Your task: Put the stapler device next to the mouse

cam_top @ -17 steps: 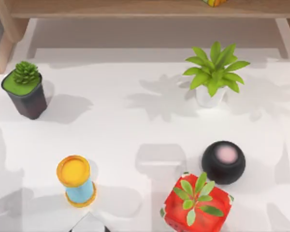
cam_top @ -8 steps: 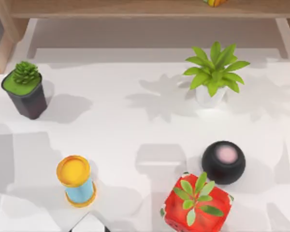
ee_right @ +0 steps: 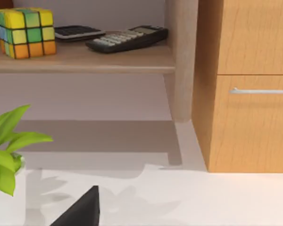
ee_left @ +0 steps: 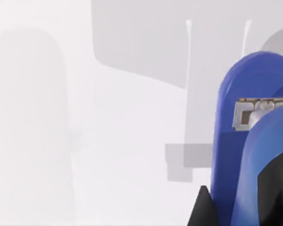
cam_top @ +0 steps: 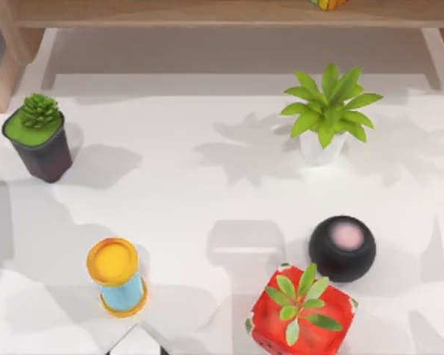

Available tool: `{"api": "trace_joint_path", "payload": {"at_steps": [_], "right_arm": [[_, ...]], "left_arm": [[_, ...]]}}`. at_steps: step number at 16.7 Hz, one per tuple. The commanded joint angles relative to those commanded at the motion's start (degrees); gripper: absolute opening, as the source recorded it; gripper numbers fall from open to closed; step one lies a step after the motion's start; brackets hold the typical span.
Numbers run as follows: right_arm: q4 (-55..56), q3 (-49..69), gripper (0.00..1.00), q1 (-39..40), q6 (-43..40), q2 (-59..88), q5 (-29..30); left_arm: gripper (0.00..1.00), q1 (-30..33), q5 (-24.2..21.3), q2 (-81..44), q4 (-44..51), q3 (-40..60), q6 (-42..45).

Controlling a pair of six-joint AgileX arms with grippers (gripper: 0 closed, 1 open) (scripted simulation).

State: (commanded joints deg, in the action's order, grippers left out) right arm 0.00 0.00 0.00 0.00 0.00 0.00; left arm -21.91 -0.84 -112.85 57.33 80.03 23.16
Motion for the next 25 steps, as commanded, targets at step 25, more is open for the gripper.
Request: {"api": "trace_joint_path", "payload": {"at_steps": [25], "right_arm": [[0.0, 0.0, 1.00, 0.0, 0.0, 0.0, 0.0]], "left_arm": [[0.00, -0.3, 0.9, -0.9, -3.8, -2.4, -0.1]]}}
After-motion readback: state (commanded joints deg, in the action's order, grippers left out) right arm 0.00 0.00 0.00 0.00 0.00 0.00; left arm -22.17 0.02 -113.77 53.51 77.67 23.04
